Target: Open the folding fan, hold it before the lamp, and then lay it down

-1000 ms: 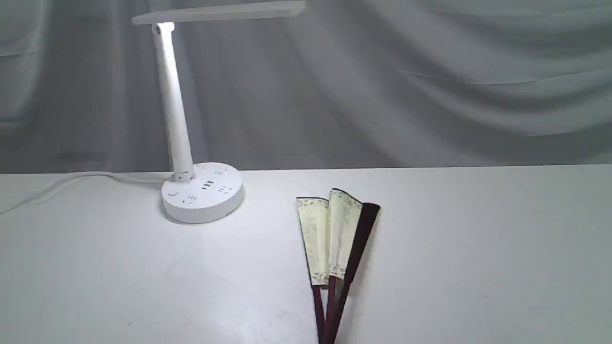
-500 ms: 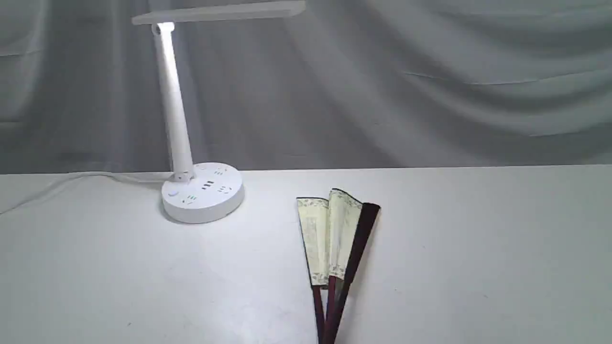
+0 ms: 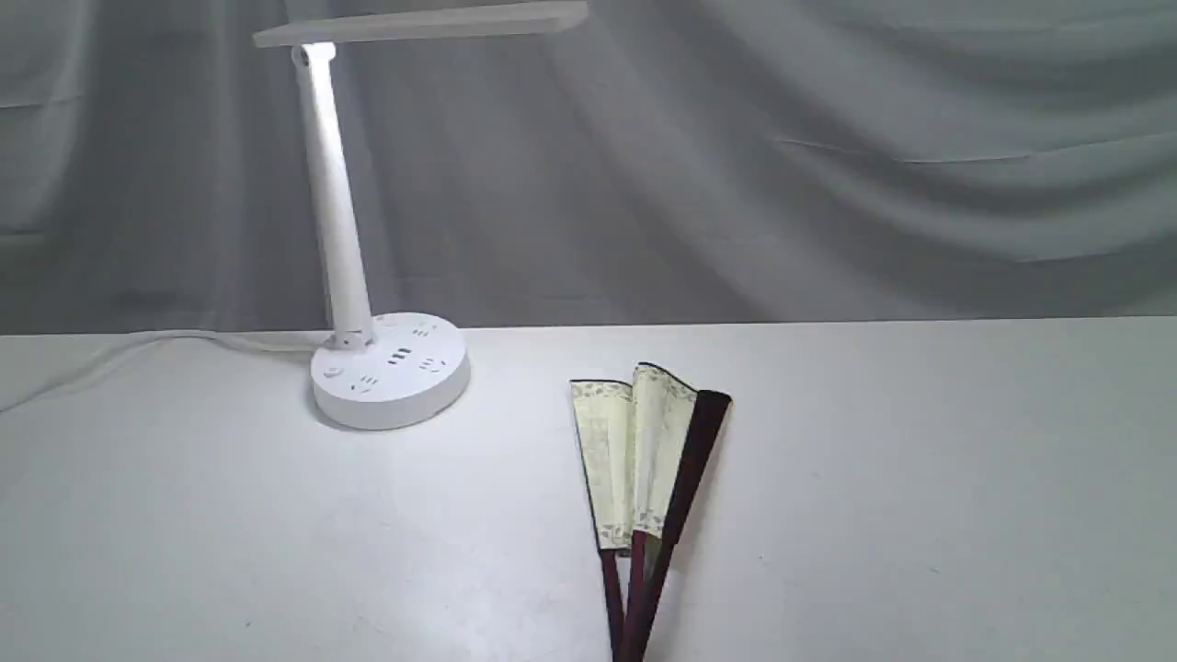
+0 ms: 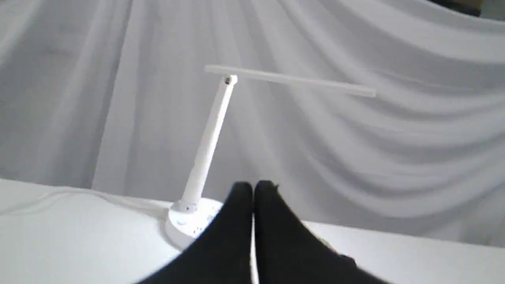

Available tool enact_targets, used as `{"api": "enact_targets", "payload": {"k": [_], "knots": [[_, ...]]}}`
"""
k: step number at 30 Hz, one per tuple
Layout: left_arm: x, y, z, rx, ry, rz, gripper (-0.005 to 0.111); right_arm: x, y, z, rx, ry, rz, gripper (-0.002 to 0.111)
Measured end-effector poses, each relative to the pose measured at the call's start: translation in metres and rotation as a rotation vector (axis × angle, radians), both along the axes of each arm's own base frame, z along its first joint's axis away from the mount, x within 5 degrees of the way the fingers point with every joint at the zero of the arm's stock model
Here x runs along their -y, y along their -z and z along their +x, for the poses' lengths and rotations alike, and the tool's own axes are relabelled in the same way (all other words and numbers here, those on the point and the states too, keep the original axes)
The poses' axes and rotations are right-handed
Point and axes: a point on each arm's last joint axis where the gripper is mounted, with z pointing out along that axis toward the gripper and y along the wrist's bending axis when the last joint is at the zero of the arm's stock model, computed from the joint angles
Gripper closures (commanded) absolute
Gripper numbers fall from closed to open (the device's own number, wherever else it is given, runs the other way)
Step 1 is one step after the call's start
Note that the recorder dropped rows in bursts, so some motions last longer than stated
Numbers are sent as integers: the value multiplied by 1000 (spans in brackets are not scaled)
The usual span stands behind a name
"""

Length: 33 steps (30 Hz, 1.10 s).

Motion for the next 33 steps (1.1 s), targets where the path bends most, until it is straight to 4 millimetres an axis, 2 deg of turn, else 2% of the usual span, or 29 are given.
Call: {"api": "enact_targets", "payload": {"k": [7, 16, 21, 33], "knots": [[0, -27, 20, -168, 2, 97, 107, 1, -43, 15, -45, -14, -46, 108], [-5, -61, 56, -204, -59, 226, 107, 4, -77, 44, -80, -16, -99, 108], [-7, -61, 83, -219, -79, 291, 107, 11, -75, 72, -123, 9, -140, 108], [-7, -35, 143, -369, -69, 343, 107, 21, -41, 138, -353, 9, -171, 108]]}}
